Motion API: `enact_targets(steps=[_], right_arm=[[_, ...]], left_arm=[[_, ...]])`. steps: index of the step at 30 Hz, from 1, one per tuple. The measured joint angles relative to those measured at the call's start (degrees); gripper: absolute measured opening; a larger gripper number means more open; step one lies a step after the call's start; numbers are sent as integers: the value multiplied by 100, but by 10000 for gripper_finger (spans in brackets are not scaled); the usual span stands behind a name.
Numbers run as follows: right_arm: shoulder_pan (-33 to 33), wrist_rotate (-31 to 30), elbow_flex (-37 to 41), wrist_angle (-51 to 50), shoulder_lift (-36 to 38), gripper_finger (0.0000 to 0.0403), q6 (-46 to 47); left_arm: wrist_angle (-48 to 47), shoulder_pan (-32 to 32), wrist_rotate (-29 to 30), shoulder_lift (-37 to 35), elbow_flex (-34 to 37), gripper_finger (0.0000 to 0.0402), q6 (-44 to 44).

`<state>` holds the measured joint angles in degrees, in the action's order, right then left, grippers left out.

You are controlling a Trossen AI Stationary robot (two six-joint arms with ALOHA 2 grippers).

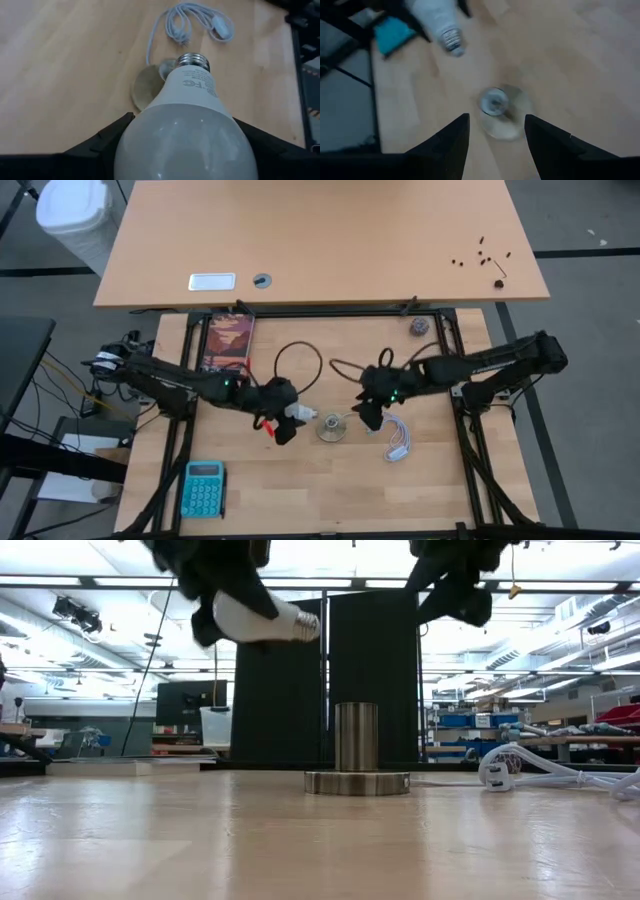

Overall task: Screw lightbulb
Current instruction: Insert the white lightbulb into the lamp

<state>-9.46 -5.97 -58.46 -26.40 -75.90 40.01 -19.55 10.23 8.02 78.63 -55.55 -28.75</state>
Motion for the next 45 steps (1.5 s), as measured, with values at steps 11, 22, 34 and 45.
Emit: enact_targets(steps=[11, 22, 34, 45], right_arm=[[-686, -1170, 2333, 3519, 9, 193, 534], [-826, -1310, 3353, 4709, 9, 183, 369], [-793, -1788, 3330, 4965, -294, 181, -450], [-832, -1288, 2775, 6531, -2238, 176, -714]], left_arm=[[-1234, -370, -701, 2, -878, 273, 303], [-1390, -650, -1338, 66, -998, 273, 289], [-1988, -777, -1563, 771, -1927, 273, 1198], [-2429, -790, -1771, 916, -1986, 273, 1484]])
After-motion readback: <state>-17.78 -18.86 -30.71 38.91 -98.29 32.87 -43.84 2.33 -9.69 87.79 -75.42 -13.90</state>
